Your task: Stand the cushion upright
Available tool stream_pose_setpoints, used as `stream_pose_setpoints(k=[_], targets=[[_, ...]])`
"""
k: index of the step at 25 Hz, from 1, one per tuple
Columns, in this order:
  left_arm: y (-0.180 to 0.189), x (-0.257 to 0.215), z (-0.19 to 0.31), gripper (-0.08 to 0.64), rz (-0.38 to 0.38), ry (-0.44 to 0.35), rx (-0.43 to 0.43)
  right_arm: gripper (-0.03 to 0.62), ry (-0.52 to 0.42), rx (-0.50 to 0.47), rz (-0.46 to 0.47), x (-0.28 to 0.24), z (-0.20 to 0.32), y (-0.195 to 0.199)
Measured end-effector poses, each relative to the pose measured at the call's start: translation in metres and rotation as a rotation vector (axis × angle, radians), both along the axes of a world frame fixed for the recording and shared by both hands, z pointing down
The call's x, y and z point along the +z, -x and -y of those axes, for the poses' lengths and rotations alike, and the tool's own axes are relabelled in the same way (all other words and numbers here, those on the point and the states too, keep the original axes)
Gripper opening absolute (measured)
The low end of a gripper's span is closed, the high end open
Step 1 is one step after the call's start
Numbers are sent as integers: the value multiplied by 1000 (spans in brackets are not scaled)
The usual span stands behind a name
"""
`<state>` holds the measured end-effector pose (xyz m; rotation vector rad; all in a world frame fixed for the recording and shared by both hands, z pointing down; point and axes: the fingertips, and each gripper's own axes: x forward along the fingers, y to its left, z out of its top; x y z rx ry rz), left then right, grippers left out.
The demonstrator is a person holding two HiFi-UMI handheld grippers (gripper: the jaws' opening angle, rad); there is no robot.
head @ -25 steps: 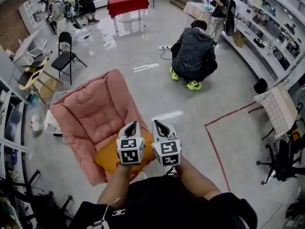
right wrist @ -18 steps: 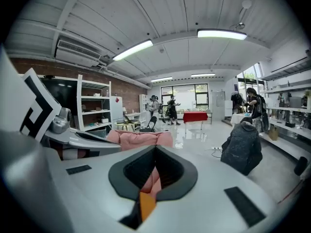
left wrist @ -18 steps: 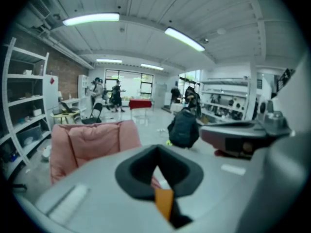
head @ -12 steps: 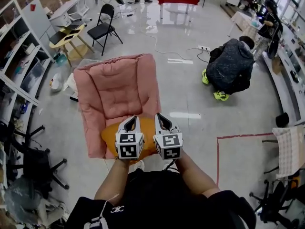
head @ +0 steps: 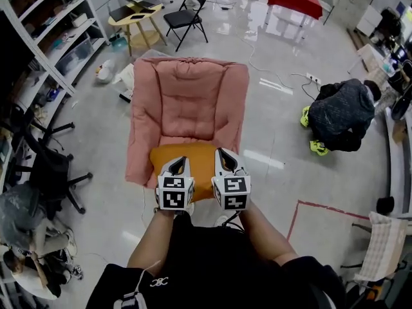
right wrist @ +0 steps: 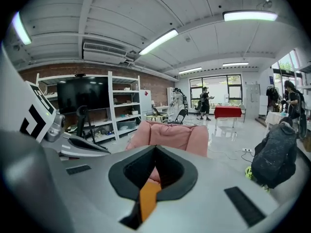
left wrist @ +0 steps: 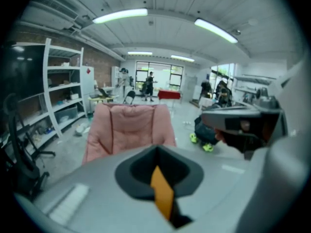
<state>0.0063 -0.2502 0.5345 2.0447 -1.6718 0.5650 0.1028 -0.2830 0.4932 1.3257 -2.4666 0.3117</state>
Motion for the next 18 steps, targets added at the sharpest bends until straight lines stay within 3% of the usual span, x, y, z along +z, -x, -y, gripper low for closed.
stream_pose_setpoints(k=[9, 17, 18], targets=[[37, 70, -59, -3, -41, 164, -145, -3, 93, -93, -55, 50, -31, 20], [64, 119, -74, 3, -15, 281, -190, -3, 159, -123, -148, 96, -49, 15], [63, 125, -77, 57, -19, 297, -182, -3, 167, -123, -153, 99, -51, 13]])
